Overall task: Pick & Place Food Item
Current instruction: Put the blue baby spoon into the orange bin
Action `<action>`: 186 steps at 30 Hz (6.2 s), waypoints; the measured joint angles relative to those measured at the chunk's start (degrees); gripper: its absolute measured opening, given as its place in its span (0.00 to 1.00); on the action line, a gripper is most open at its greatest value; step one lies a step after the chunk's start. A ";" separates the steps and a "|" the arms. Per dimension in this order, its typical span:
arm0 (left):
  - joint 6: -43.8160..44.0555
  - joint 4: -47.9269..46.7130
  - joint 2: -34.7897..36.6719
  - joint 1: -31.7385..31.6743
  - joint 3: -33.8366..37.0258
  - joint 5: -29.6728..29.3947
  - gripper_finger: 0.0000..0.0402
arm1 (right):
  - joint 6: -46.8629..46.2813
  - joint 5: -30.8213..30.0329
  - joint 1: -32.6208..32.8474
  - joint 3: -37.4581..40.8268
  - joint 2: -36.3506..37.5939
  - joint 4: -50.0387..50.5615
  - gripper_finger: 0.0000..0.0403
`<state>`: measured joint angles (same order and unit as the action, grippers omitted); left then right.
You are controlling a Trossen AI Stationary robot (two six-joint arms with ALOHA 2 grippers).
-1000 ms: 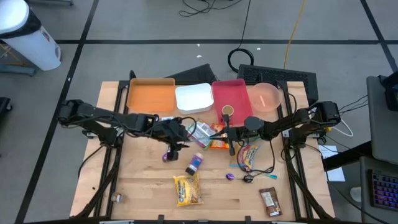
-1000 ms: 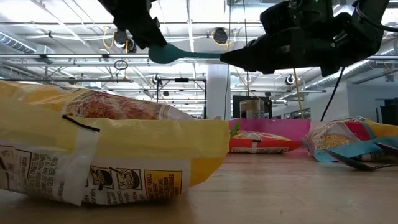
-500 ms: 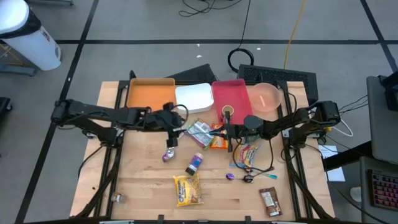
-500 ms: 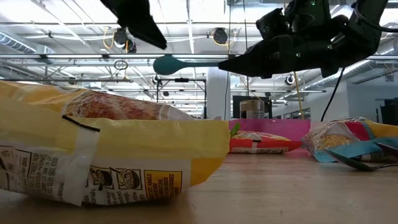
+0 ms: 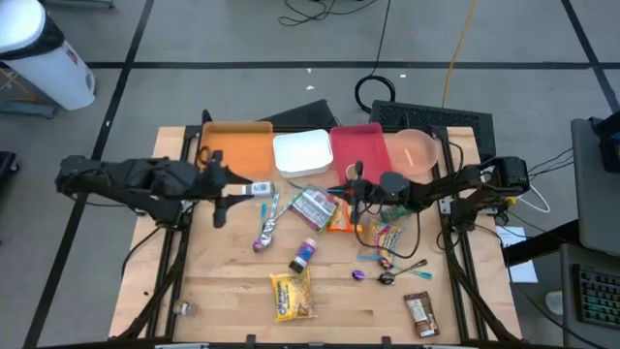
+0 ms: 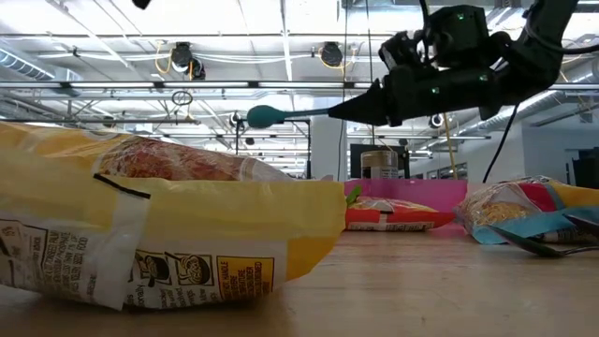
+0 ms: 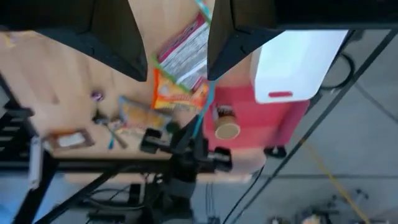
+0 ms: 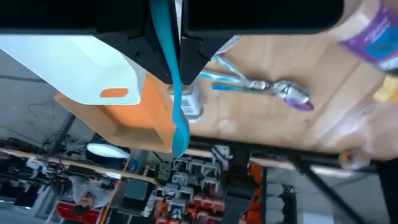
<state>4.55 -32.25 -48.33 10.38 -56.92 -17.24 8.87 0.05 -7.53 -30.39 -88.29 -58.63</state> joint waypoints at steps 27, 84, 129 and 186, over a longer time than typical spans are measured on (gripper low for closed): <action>-3.79 79.17 7.42 0.16 52.55 -5.49 0.42 | -5.28 7.75 -0.14 0.01 -0.04 -17.10 0.00; -3.25 100.00 -20.46 -1.45 46.09 10.99 0.37 | -14.18 18.00 1.14 -12.09 -20.62 -26.80 0.01; -10.13 94.55 -18.25 -1.32 46.07 5.61 0.04 | -11.11 19.47 0.42 -12.04 -20.61 -23.32 0.58; -9.18 13.50 -19.26 -19.15 20.24 -10.19 0.06 | -7.98 17.81 -4.59 -2.64 -8.46 -18.67 0.56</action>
<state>-4.63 -18.75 -67.59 -8.77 -36.69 -27.43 0.89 17.87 -12.12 -33.04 -96.75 -77.30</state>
